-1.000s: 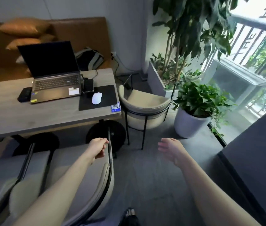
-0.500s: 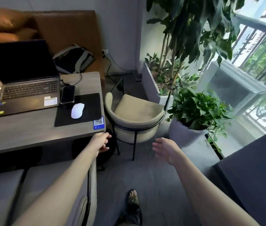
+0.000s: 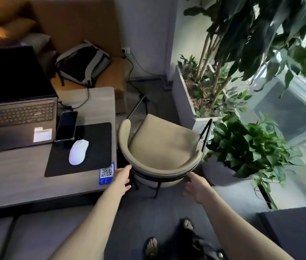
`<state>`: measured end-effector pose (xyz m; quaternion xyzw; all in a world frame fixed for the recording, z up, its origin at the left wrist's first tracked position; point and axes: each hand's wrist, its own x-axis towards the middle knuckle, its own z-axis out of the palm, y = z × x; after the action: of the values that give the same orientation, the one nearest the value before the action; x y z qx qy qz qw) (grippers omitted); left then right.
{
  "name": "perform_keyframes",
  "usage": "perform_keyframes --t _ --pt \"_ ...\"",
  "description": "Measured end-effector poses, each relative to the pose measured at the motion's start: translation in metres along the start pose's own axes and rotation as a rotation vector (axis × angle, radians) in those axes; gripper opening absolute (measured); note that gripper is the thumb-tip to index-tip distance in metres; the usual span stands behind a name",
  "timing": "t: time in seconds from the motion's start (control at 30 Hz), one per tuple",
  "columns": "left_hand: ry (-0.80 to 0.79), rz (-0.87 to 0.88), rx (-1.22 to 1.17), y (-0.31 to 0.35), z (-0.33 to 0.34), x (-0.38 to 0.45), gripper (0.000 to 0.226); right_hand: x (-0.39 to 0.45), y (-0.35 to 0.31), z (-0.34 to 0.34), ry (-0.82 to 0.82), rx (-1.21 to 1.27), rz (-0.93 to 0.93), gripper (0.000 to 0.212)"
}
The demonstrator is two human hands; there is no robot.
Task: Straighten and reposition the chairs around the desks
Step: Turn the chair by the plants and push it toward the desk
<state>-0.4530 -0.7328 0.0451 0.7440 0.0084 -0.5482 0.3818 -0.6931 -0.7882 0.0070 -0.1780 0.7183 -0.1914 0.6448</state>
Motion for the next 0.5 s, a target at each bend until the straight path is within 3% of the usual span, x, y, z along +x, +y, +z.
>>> perform_keyframes --t 0.13,0.23,0.33,0.5 --pt "0.038 -0.085 -0.032 0.019 0.027 0.034 0.068 0.052 -0.021 0.004 0.002 -0.001 0.079 0.056" --pt "0.085 -0.162 -0.116 0.037 0.042 0.066 0.083 0.120 -0.026 -0.004 -0.033 -0.027 0.114 0.086" --pt "0.088 -0.299 -0.247 0.051 0.051 0.096 0.091 0.167 -0.028 -0.012 -0.062 -0.043 0.174 0.099" --pt "0.186 -0.369 -0.248 0.060 0.058 0.140 0.083 0.143 -0.063 0.004 -0.022 0.022 0.300 0.080"
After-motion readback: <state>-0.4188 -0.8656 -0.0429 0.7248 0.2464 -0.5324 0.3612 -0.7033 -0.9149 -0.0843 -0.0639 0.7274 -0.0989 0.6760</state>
